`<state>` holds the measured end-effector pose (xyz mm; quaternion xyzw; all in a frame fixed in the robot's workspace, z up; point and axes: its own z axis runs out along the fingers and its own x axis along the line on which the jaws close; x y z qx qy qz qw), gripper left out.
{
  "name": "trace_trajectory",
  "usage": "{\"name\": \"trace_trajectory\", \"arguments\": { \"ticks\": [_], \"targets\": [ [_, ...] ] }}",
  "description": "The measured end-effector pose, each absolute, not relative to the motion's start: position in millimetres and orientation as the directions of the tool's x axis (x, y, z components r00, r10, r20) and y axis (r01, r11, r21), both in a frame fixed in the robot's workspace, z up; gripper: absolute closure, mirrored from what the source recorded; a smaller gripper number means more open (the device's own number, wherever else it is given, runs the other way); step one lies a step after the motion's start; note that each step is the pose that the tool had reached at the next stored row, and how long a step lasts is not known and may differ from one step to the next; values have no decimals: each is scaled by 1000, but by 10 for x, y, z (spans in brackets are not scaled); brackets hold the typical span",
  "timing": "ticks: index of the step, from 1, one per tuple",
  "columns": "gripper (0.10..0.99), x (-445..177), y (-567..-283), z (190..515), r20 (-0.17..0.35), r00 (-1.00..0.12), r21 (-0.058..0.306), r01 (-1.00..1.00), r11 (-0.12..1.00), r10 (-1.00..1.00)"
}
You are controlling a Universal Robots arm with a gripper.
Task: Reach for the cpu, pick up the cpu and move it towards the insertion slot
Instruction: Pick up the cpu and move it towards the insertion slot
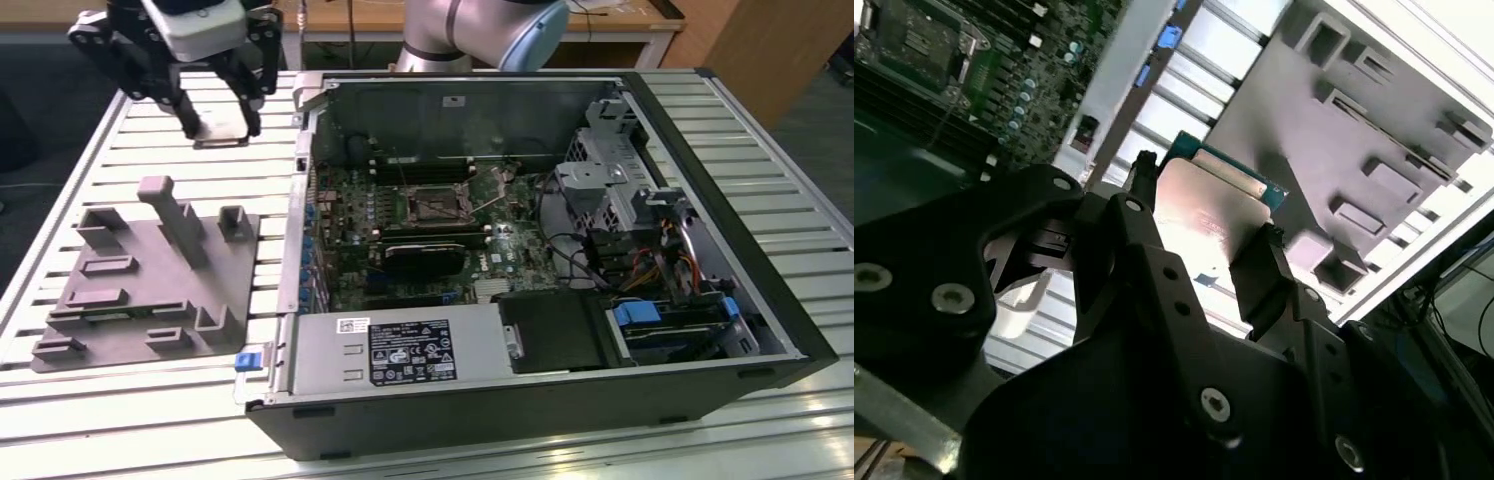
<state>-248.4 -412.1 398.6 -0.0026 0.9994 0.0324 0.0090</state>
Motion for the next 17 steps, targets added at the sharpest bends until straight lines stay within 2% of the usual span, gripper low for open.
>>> {"name": "trace_trajectory", "arguments": {
  "ticks": [17],
  "targets": [
    [545,-1728,-4121,3986,-18,-1000,65,-6,998,-5]
  ]
}}
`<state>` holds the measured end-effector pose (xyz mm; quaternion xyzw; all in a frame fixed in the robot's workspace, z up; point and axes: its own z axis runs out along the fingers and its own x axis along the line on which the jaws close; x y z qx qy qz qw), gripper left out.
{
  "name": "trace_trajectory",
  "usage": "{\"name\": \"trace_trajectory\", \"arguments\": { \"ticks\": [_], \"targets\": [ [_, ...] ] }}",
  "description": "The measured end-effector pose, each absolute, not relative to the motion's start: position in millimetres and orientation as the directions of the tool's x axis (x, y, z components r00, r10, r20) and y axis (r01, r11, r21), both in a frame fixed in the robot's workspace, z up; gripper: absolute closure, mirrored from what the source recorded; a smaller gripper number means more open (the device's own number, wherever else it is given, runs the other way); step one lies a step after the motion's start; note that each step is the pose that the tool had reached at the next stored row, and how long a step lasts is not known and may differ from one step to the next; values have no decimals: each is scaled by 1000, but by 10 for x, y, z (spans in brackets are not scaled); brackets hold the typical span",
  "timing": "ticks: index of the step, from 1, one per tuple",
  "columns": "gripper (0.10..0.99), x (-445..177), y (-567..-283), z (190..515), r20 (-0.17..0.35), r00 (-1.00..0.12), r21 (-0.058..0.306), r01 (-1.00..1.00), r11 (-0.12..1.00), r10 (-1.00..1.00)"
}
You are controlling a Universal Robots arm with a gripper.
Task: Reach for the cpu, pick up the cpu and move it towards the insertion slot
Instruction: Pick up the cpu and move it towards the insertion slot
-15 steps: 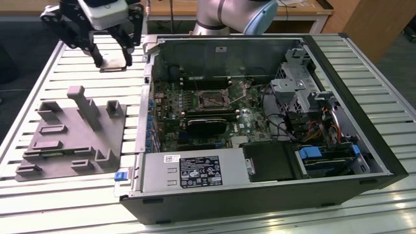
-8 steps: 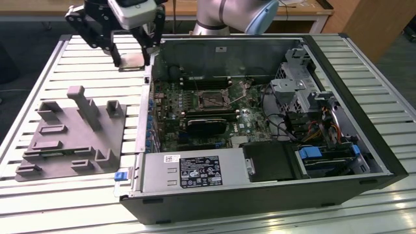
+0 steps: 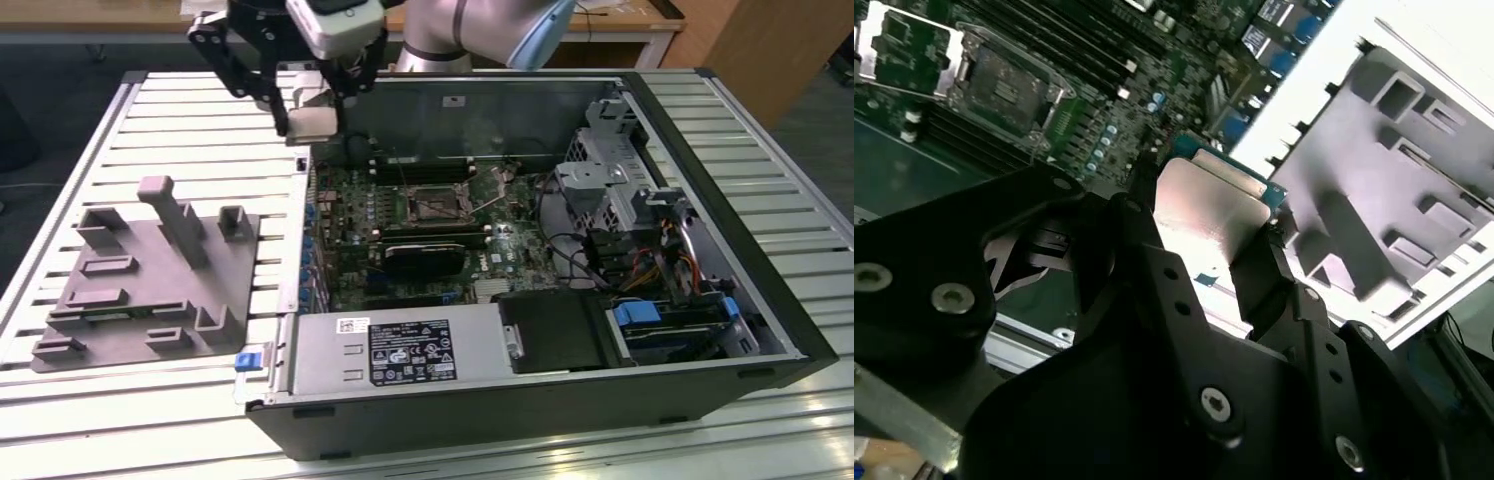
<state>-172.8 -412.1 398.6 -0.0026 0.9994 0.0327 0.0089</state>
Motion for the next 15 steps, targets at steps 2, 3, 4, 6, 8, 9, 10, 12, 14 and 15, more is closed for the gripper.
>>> {"name": "trace_trajectory", "arguments": {
  "ticks": [2,3,4,6,8,9,10,12,14,15],
  "targets": [
    [545,-1642,-4121,3986,-18,-1000,65,-6,998,-5],
    [545,-1594,-4121,3985,-18,-1000,66,-6,998,-5],
    [545,-1550,-4121,3985,-18,-1000,66,-6,998,-5],
    [545,-1465,-4121,3985,-18,-1000,66,-6,998,-5],
    [545,-1381,-4121,3986,-18,-1000,65,-6,998,-5],
    [545,-1342,-4121,3986,-18,-1000,65,-6,998,-5],
    [545,-1303,-4121,3986,-18,-1000,65,-6,998,-5],
    [545,-1236,-4120,3986,-18,-1000,65,-6,998,-5],
    [545,-1162,-4120,3985,-18,-1000,66,-6,998,-5],
    [545,-1120,-4120,3985,-18,-1000,66,-6,998,-5]
  ]
}}
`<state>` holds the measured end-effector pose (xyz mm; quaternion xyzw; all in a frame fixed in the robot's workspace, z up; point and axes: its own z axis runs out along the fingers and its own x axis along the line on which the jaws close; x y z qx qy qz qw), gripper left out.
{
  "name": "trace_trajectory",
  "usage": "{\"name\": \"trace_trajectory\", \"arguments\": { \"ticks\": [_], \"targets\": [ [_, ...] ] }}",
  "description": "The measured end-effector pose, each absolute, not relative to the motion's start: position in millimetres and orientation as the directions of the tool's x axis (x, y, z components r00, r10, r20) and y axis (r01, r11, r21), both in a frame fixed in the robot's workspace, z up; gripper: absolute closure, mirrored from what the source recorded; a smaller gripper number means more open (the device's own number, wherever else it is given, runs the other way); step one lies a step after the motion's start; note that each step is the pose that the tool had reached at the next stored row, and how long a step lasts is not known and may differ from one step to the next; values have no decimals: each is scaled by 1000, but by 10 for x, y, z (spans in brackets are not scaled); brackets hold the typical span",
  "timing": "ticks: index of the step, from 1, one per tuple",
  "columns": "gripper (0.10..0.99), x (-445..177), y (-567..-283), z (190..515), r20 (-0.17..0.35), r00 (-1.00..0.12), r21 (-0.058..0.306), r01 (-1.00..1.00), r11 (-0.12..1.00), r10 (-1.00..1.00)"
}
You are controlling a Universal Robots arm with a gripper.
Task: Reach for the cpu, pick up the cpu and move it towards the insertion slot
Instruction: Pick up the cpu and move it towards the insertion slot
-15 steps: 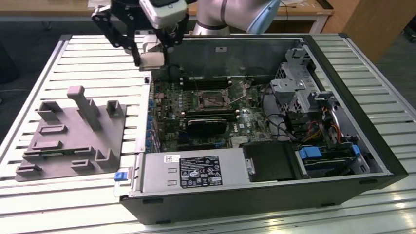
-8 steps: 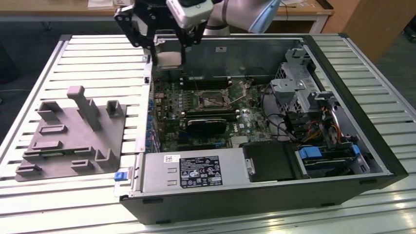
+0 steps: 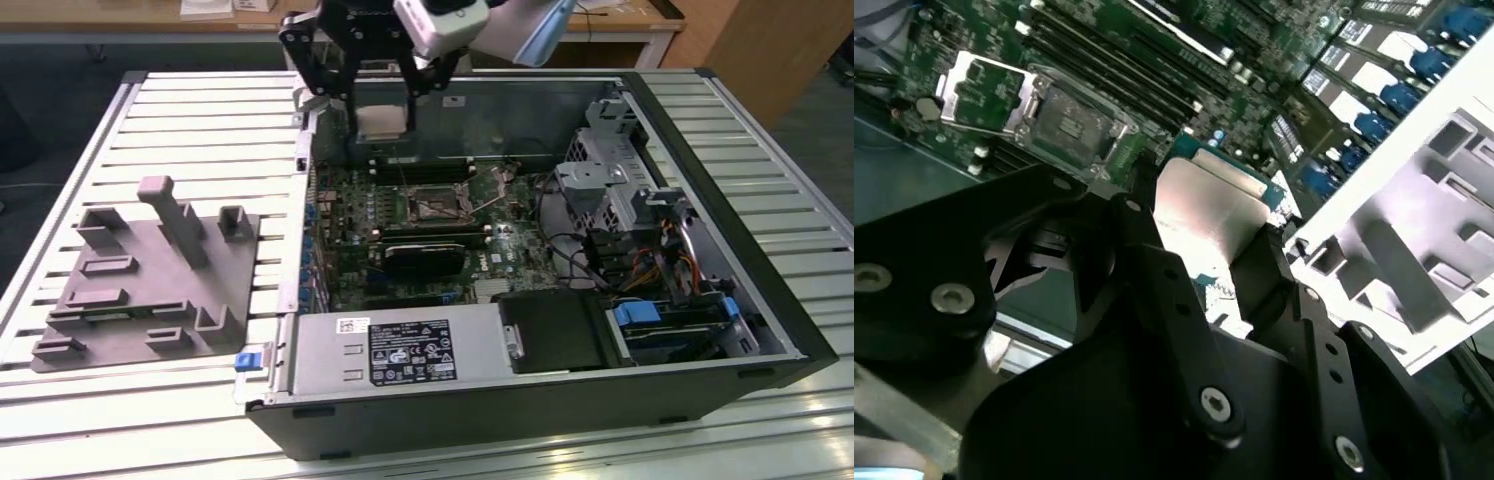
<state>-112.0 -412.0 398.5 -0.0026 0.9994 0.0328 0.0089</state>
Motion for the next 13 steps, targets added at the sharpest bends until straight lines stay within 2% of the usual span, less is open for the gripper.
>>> {"name": "trace_trajectory", "arguments": {
  "ticks": [13],
  "targets": [
    [545,-550,-4118,3985,-18,-1000,65,-6,998,-5]
  ]
}}
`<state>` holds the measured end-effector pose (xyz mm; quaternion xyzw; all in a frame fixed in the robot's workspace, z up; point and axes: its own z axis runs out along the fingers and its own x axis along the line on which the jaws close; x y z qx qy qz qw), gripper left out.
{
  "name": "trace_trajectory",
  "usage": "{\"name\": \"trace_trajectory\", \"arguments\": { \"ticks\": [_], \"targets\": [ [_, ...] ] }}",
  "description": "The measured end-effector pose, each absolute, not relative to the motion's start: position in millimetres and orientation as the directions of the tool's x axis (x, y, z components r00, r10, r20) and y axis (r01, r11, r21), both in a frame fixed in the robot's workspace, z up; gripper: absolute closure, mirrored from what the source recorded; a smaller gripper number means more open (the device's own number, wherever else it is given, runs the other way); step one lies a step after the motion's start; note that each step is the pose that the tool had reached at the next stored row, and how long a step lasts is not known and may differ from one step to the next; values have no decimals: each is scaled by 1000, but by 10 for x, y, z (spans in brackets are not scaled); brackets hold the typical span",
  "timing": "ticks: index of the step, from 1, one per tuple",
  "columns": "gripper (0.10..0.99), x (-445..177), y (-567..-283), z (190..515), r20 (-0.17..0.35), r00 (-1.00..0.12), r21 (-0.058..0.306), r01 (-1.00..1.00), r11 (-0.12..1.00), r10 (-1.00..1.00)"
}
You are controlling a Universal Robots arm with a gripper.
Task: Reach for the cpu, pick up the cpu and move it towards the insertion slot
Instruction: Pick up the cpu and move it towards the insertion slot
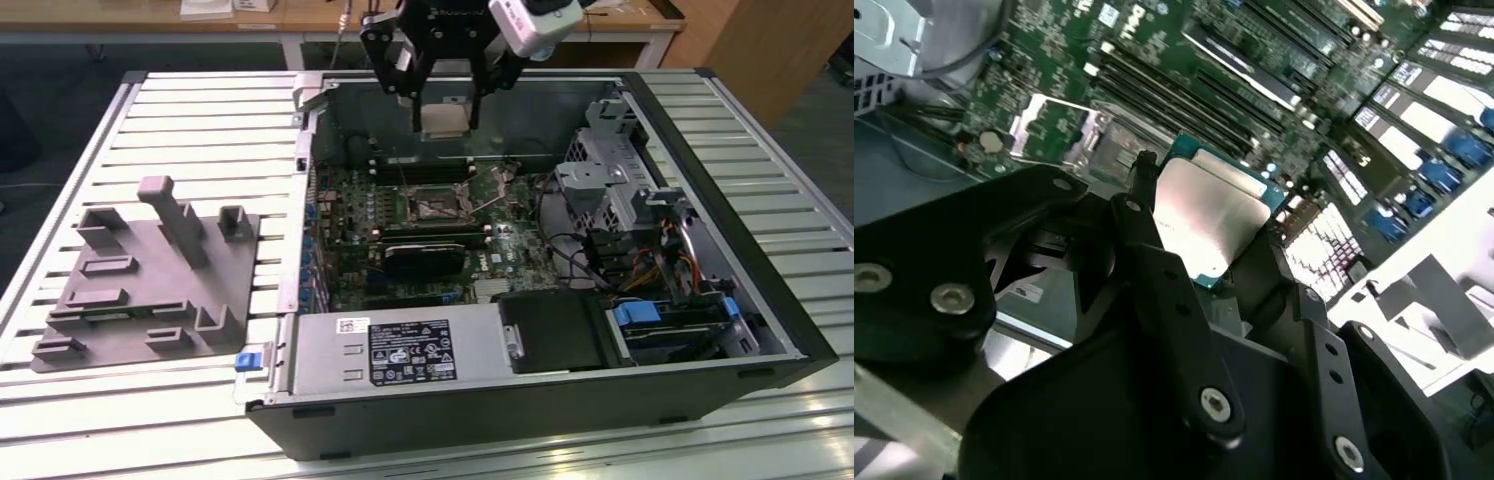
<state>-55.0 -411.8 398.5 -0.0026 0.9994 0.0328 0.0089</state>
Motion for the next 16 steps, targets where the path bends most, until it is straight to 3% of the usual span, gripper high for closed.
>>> {"name": "trace_trajectory", "arguments": {
  "ticks": [16],
  "targets": [
    [545,-459,-4102,3825,-18,-1000,65,16,998,17]
  ]
}}
